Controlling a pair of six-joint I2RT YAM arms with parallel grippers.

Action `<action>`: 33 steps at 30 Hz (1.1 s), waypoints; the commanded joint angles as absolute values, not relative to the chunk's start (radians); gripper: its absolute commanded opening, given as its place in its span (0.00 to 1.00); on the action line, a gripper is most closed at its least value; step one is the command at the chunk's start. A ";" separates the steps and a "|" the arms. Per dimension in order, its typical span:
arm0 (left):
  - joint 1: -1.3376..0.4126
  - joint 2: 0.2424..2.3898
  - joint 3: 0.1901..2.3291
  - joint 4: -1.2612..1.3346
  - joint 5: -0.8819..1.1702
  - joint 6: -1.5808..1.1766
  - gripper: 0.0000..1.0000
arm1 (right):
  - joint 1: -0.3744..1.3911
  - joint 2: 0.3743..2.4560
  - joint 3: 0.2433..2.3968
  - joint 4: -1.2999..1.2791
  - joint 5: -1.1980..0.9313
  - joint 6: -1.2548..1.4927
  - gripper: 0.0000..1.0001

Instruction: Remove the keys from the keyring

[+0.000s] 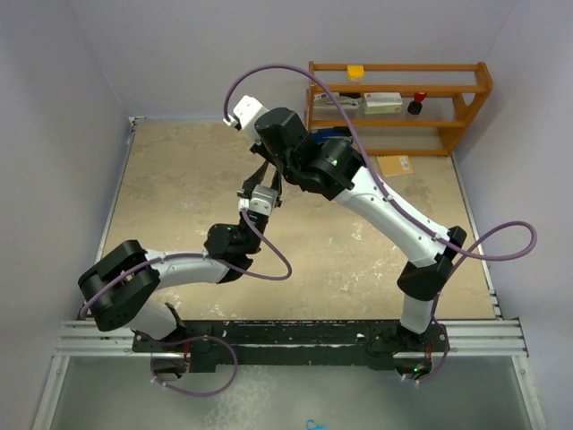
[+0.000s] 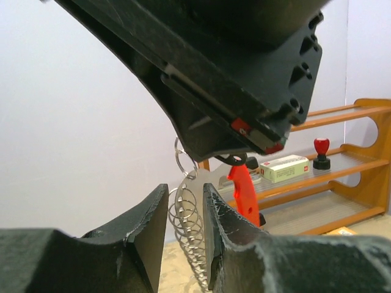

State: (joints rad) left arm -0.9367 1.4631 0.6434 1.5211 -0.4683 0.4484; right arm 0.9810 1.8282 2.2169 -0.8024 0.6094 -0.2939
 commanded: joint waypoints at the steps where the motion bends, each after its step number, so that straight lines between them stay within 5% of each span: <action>1: -0.940 1.487 0.688 1.668 -0.464 0.460 0.27 | 0.982 1.766 2.224 -0.746 0.595 -0.276 0.00; 23: -0.940 1.543 0.755 1.721 -0.458 0.467 0.27 | 0.999 1.752 2.205 -0.747 0.593 -0.265 0.00; 33: -0.940 1.539 0.782 1.721 -0.522 0.513 0.13 | 1.005 1.743 2.191 -0.738 0.590 -0.265 0.00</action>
State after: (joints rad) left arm -0.9371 1.5410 0.7372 1.5219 -0.4896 0.4828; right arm 0.9958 1.8030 2.1902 -0.7929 0.5846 -0.2779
